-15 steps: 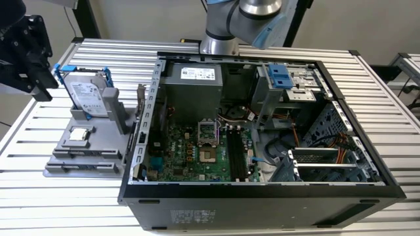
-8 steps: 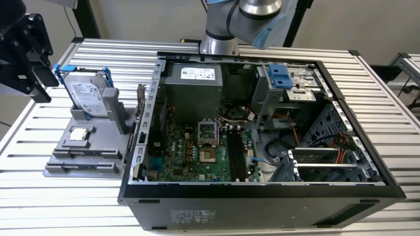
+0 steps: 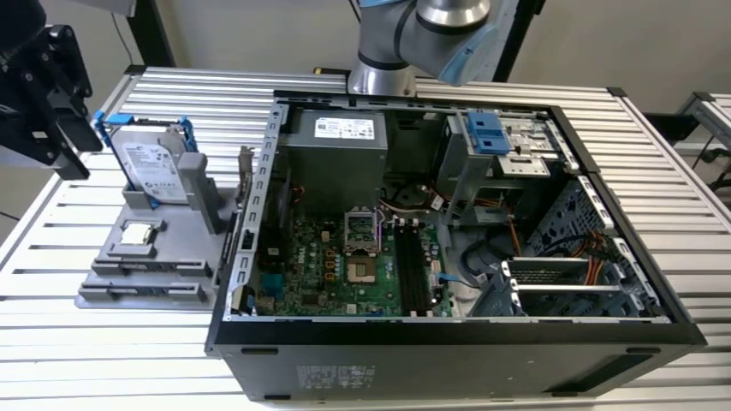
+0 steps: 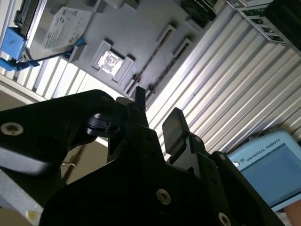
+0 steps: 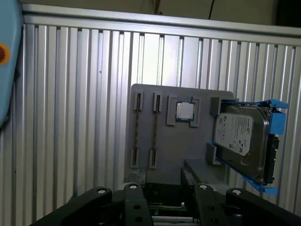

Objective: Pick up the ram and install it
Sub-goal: 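Pick up the ram and move it above insertion slot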

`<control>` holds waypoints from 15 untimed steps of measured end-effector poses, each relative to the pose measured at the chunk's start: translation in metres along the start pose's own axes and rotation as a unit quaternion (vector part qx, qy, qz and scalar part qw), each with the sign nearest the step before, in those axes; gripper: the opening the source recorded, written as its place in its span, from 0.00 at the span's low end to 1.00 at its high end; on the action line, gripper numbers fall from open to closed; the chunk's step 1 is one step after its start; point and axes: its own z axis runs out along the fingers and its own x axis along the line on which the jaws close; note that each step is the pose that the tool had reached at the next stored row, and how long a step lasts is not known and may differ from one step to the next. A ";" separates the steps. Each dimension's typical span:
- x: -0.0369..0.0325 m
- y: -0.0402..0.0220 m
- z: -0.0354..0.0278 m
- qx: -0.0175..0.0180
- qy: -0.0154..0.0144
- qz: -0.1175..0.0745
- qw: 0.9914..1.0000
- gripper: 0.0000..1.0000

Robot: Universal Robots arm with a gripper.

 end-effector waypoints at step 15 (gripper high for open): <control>0.0009 0.0001 0.0137 -0.004 0.000 0.005 1.000 1.00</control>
